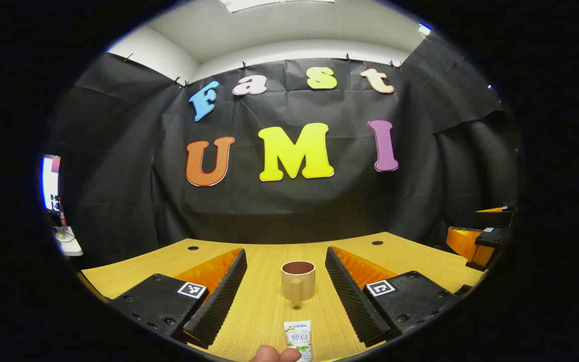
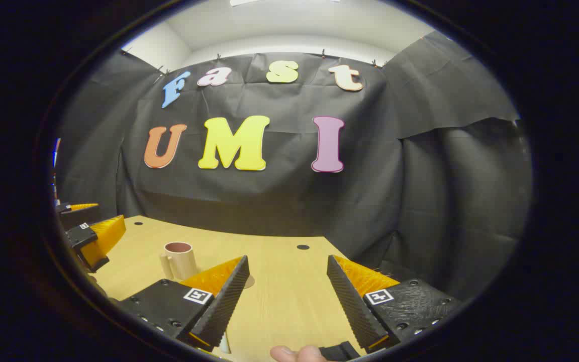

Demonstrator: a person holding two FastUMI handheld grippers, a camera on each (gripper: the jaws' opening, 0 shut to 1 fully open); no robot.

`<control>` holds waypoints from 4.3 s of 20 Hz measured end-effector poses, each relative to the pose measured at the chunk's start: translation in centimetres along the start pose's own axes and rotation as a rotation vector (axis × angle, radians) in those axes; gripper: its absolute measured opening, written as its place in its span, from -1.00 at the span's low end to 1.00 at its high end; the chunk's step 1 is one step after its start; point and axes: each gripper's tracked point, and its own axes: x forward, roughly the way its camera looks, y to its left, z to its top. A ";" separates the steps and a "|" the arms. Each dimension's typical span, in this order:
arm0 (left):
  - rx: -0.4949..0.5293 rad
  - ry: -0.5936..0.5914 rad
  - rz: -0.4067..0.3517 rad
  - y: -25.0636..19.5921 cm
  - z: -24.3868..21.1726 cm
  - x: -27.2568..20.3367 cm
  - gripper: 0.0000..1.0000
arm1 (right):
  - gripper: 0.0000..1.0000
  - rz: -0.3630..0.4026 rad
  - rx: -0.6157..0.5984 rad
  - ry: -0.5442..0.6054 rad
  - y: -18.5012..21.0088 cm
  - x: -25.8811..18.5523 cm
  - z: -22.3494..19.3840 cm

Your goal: Put the toothbrush and toothpaste on the desktop into the cup, then pick up the cup and place it on the coaster on the desktop.

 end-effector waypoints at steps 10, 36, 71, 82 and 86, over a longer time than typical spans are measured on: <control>-0.002 -0.001 -0.017 -0.3 0.1 0.1 0.98 | 0.89 -0.021 0.030 0.007 -1.3 0.3 0.1; -0.034 0.549 -0.081 -1.3 -14.1 -2.9 1.00 | 0.89 0.037 0.010 0.155 0.2 0.7 -6.2; -0.052 0.765 -0.090 -1.8 -17.3 -4.3 -0.24 | 0.89 0.249 -0.046 0.453 7.4 2.0 -14.7; -0.099 0.571 -0.065 -0.3 -11.5 -3.4 -0.25 | 0.90 0.216 -0.072 0.628 11.0 5.4 -19.3; -0.125 0.554 -0.075 -0.3 -11.0 -2.8 -0.25 | 0.39 0.224 -0.009 0.677 11.9 6.2 -19.9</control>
